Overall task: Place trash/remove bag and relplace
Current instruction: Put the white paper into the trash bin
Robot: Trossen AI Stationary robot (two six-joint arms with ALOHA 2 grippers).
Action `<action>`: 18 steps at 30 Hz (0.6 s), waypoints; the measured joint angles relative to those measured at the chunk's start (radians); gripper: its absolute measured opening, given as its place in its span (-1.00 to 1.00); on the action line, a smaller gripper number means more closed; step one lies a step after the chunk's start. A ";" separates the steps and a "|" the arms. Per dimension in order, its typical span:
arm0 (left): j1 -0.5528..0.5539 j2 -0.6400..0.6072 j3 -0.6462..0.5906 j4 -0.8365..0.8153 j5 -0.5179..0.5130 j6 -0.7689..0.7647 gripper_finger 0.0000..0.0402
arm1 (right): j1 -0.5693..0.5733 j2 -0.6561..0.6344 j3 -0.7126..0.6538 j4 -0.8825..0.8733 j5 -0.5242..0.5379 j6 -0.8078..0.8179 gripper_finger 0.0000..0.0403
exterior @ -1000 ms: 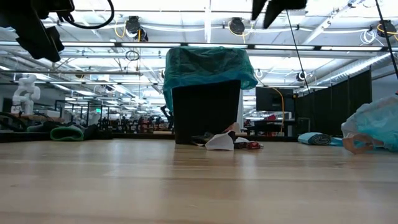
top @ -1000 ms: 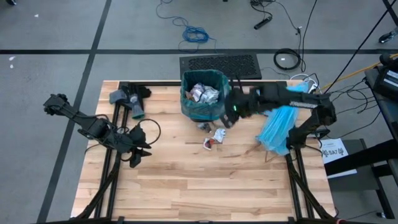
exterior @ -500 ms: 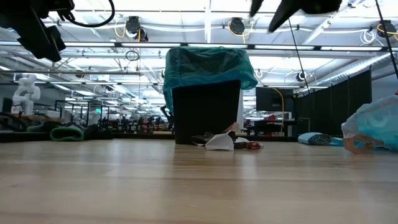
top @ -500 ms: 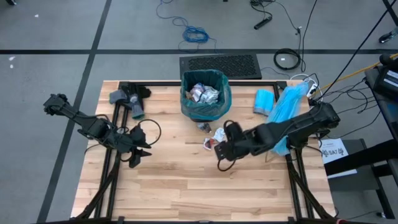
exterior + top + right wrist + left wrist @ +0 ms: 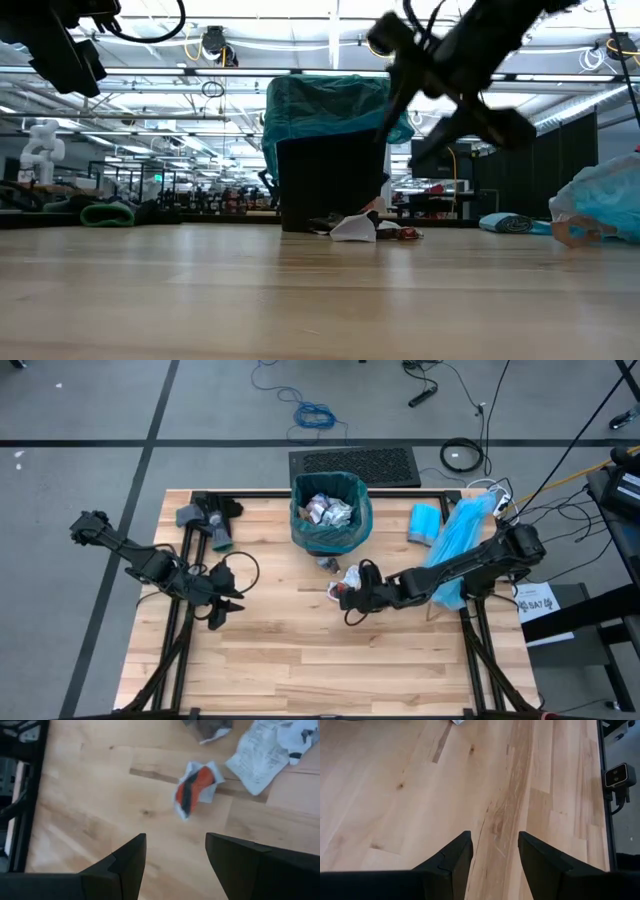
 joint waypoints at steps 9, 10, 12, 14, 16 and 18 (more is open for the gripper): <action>0.008 0.000 0.000 0.004 -0.062 -0.001 -0.19 | -0.104 0.000 -0.108 0.187 -0.068 -0.121 -0.03; 0.013 0.000 0.000 0.006 -0.081 -0.001 -0.19 | -0.113 0.006 -0.109 0.187 -0.083 -0.132 -0.03; 0.029 0.000 0.000 0.015 -0.120 0.000 -0.19 | -0.129 0.024 -0.109 0.198 -0.120 -0.156 -0.03; 0.055 -0.001 0.000 0.025 -0.140 0.011 -0.19 | -0.144 0.055 -0.110 0.243 -0.164 -0.180 -0.03; 0.085 -0.001 0.000 0.030 -0.140 0.042 -0.19 | -0.154 0.093 -0.110 0.299 -0.211 -0.189 -0.03; 0.112 0.000 0.000 0.034 -0.140 0.072 -0.19 | -0.158 0.134 -0.110 0.343 -0.227 -0.193 -0.03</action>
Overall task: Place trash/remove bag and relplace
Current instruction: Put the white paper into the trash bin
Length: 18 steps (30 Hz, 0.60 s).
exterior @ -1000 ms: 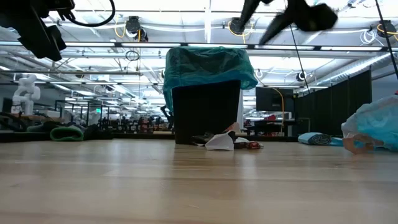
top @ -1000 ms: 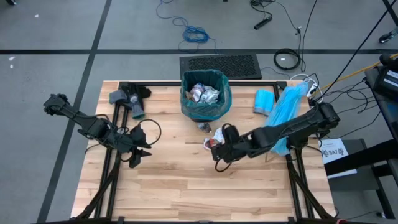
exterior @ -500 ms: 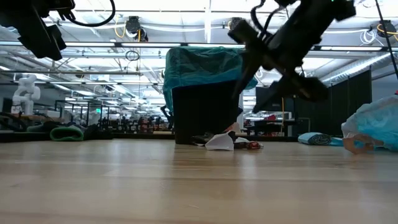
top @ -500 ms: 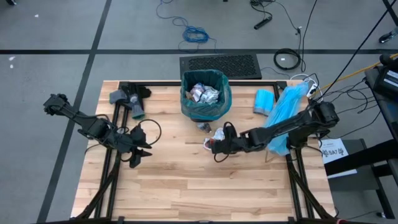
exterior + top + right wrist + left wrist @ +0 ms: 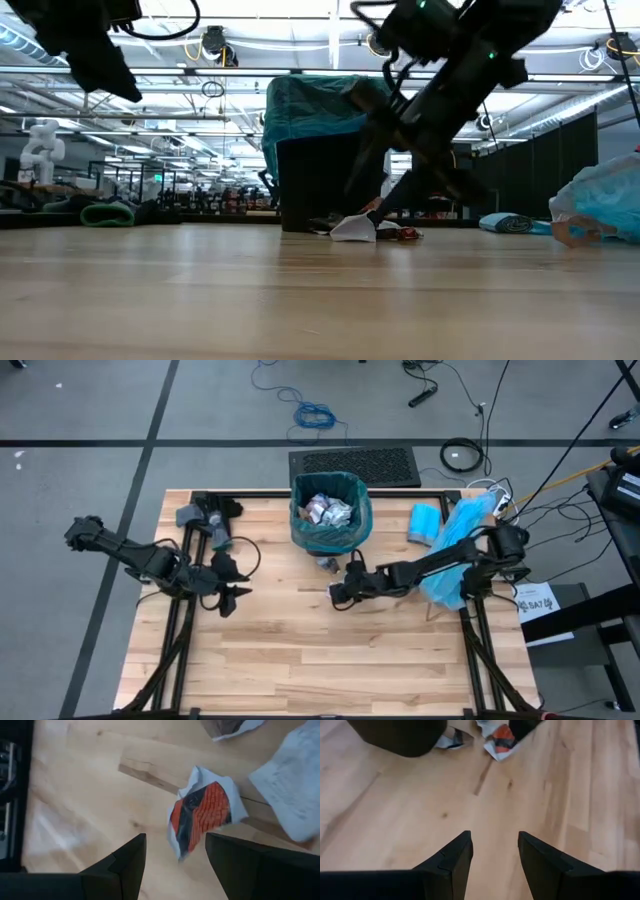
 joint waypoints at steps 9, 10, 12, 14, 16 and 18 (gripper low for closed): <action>0.084 0.000 0.000 0.021 0.004 0.066 -0.19 | -0.054 0.097 0.000 0.137 0.023 -0.064 -0.45; 0.091 0.000 0.000 0.021 0.005 0.068 -0.19 | -0.056 0.097 0.000 0.159 0.022 -0.080 -0.60; 0.104 0.000 0.000 0.021 0.008 0.069 -0.19 | -0.056 0.093 0.000 0.192 0.021 -0.104 -0.88; 0.115 0.000 0.000 0.019 0.008 0.069 -0.19 | -0.054 0.075 0.000 0.194 0.015 -0.108 -0.94; 0.122 0.000 0.000 0.019 0.008 0.069 -0.19 | -0.045 0.048 0.001 0.187 -0.028 -0.112 -0.97; 0.130 0.000 0.000 0.020 0.010 0.069 -0.19 | -0.022 0.005 0.001 0.159 -0.063 -0.130 -0.99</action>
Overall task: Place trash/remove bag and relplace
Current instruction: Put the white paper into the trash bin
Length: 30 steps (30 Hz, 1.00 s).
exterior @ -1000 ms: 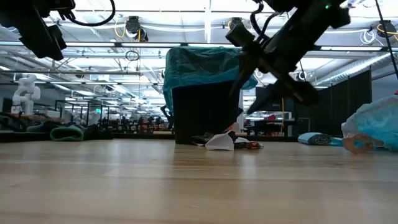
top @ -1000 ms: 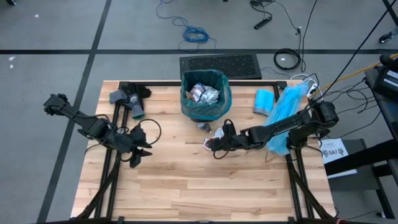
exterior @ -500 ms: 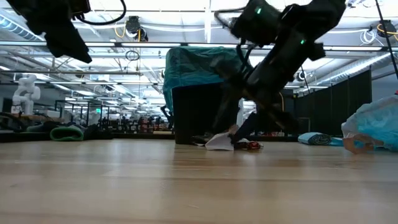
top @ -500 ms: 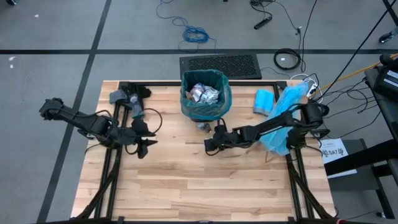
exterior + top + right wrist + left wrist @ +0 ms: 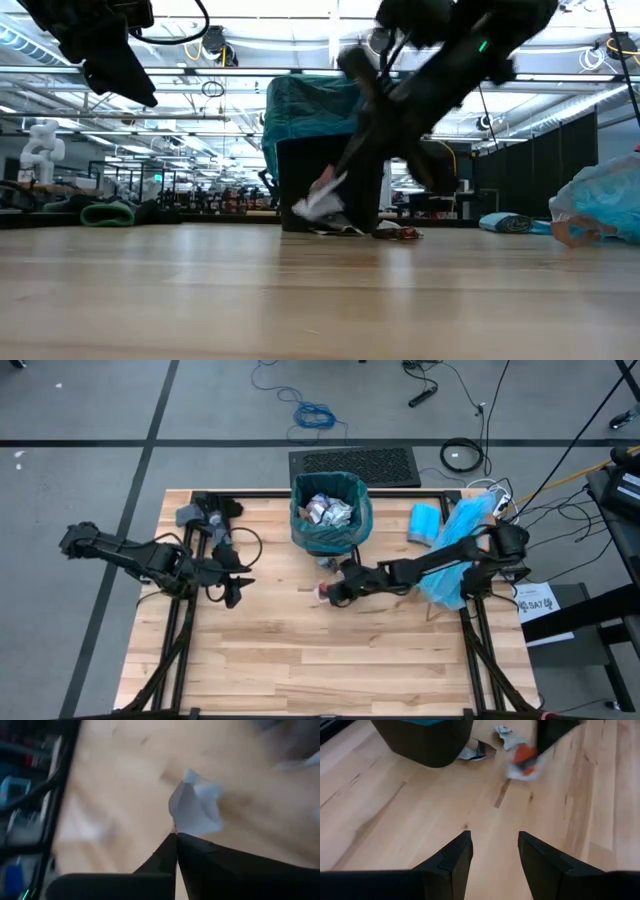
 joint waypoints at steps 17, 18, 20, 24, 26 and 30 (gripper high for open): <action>0.123 -0.042 0.000 0.143 0.006 0.130 -0.19 | 0.068 -0.487 0.198 -0.673 0.180 -0.144 -1.00; 0.135 -0.042 0.000 0.158 0.006 0.131 -0.19 | 0.065 -0.493 0.247 -0.759 0.191 -0.168 -1.00; 0.160 -0.042 0.000 0.176 0.006 0.132 -0.19 | 0.055 -0.495 0.348 -0.911 0.215 -0.223 -1.00; 0.189 -0.041 0.000 0.200 0.017 0.132 -0.19 | 0.014 -0.488 0.530 -1.095 0.285 -0.351 -1.00; 0.198 -0.041 0.000 0.213 0.021 0.132 -0.19 | -0.028 -0.486 0.581 -1.105 0.303 -0.430 -1.00; 0.213 -0.041 0.000 0.211 0.022 0.132 -0.19 | -0.138 -0.483 0.623 -1.039 0.285 -0.599 -1.00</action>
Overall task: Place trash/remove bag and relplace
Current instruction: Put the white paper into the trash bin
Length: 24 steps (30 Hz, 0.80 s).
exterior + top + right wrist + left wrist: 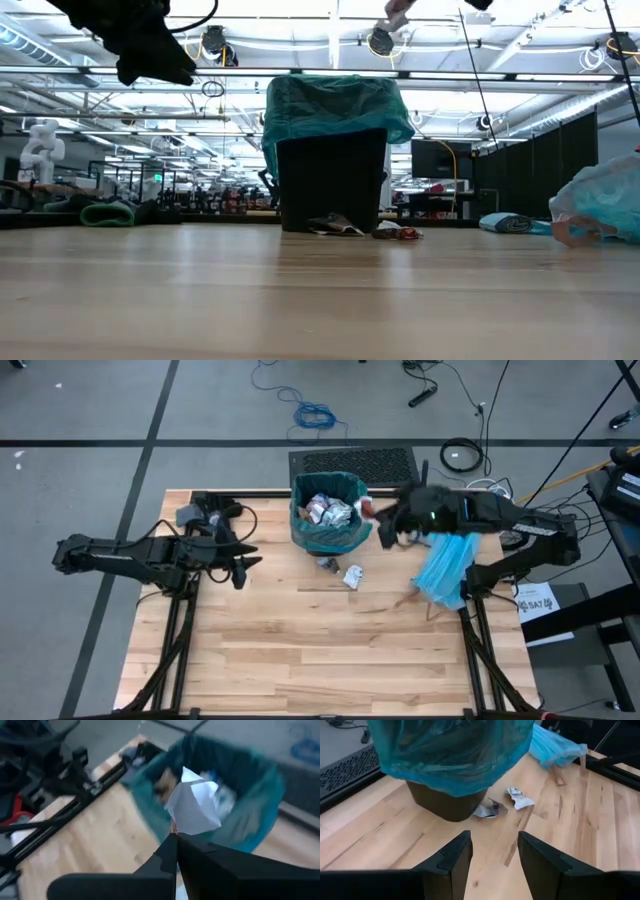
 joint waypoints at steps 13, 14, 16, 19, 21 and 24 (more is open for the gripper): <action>0.073 0.000 0.011 0.085 -0.048 0.071 -0.19 | -0.246 0.202 0.002 0.293 -0.306 -0.345 -1.00; 0.078 0.000 0.020 0.085 -0.048 0.071 -0.19 | -0.252 0.219 0.002 0.307 -0.307 -0.351 -1.00; 0.086 0.000 0.031 0.083 -0.050 0.071 -0.19 | -0.263 0.246 0.002 0.326 -0.307 -0.356 -0.97; 0.086 0.000 0.037 0.082 -0.050 0.071 -0.19 | -0.276 0.274 0.002 0.338 -0.307 -0.367 -0.87; 0.086 0.000 0.037 0.077 -0.049 0.071 -0.19 | -0.282 0.285 0.002 0.341 -0.307 -0.368 -0.77; 0.086 0.000 0.037 0.075 -0.048 0.071 -0.19 | -0.288 0.291 0.002 0.355 -0.307 -0.375 -0.59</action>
